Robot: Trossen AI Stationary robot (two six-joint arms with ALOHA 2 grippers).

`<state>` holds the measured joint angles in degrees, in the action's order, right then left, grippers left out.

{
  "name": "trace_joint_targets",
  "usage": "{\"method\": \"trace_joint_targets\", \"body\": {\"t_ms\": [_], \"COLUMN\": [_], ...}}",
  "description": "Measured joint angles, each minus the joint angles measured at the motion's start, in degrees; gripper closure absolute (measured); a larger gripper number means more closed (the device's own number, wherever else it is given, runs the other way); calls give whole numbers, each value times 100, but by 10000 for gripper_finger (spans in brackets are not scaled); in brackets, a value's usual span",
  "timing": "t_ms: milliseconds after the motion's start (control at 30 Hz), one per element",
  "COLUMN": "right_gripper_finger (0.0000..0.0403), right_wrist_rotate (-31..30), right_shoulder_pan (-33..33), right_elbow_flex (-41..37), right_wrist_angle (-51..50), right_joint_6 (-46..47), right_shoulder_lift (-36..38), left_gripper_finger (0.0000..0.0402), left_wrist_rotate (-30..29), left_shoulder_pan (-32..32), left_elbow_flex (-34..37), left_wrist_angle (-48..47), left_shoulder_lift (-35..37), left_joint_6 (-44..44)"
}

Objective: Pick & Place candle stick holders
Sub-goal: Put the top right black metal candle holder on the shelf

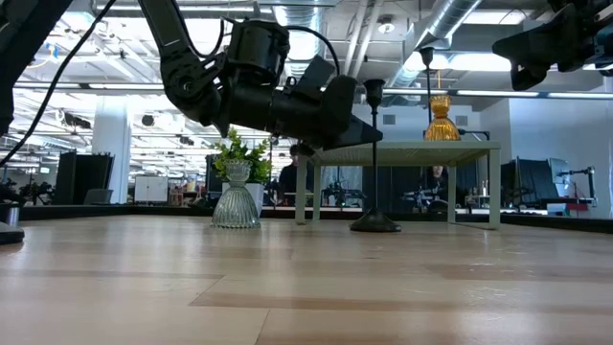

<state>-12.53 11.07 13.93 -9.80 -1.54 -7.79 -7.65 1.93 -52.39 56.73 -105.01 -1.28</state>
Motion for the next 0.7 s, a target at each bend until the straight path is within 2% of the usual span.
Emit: {"method": "trace_joint_targets", "body": {"t_ms": [167, 533, 700], "right_gripper_finger": [403, 403, 403], "right_wrist_rotate": [9, 17, 0], "right_shoulder_pan": [7, 4, 0], "right_elbow_flex": [2, 2, 2], "right_wrist_angle": [0, 5, 62], "right_joint_6": [6, 6, 7], "right_shoulder_lift": [-2, -4, -4], "left_gripper_finger": [389, 390, 390], "left_wrist_rotate": [379, 384, 400], "left_shoulder_pan": [-7, -158, -119], "left_elbow_flex": [3, 1, 1], "left_wrist_angle": [-212, -1716, -2072], "left_shoulder_lift": [320, 1850, 2438], "left_joint_6": [-36, -488, -722]}}
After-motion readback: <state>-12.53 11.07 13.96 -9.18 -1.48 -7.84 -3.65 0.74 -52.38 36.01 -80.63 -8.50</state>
